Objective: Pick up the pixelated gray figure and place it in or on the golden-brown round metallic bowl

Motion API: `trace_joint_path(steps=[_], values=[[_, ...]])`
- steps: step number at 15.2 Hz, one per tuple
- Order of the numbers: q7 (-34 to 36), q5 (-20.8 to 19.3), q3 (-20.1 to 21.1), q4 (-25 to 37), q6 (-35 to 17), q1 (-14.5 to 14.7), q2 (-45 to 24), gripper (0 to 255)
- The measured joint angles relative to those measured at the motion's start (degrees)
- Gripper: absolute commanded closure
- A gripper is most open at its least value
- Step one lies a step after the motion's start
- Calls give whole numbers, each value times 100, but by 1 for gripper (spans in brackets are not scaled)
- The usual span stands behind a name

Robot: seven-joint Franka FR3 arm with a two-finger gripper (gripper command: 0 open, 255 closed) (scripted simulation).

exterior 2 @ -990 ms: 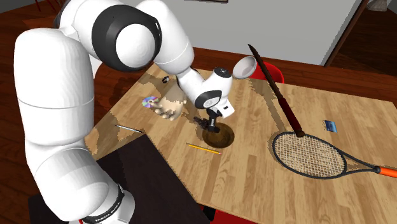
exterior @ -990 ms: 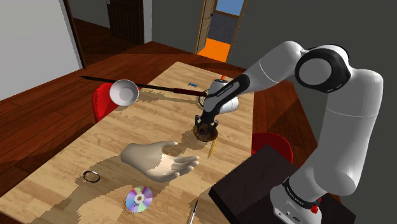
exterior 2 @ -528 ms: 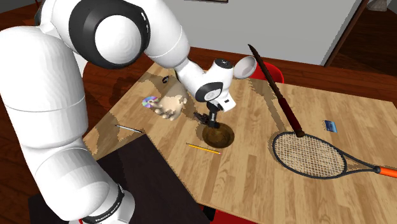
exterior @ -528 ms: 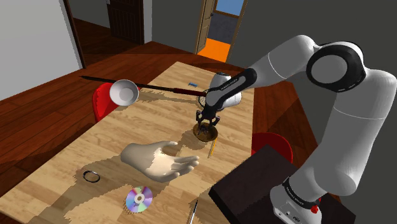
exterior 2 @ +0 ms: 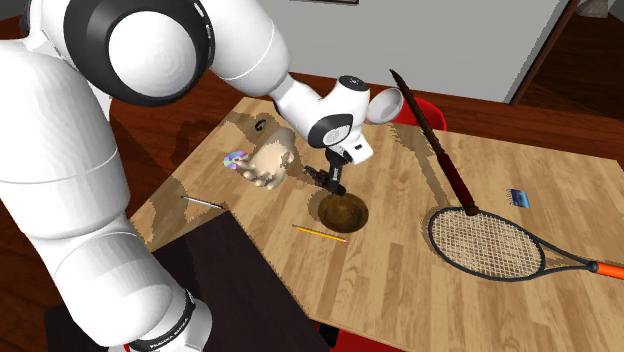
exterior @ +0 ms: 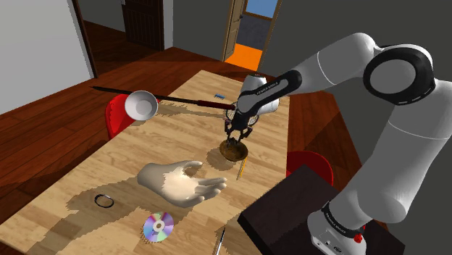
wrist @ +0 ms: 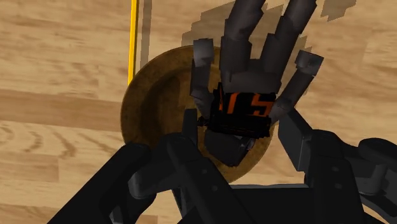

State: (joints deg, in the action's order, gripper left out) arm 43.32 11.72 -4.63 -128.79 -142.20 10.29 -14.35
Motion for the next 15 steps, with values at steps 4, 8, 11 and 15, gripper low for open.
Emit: trace_joint_path(steps=[4, 8, 11, 15], values=[[-357, -27, -159, 272, 320, -266, 4, 255], [-584, 39, -199, 337, 236, -395, -175, 255], [-664, 110, -174, 319, 49, -421, -354, 255], [-745, 204, -126, 343, -191, -447, -622, 255]])
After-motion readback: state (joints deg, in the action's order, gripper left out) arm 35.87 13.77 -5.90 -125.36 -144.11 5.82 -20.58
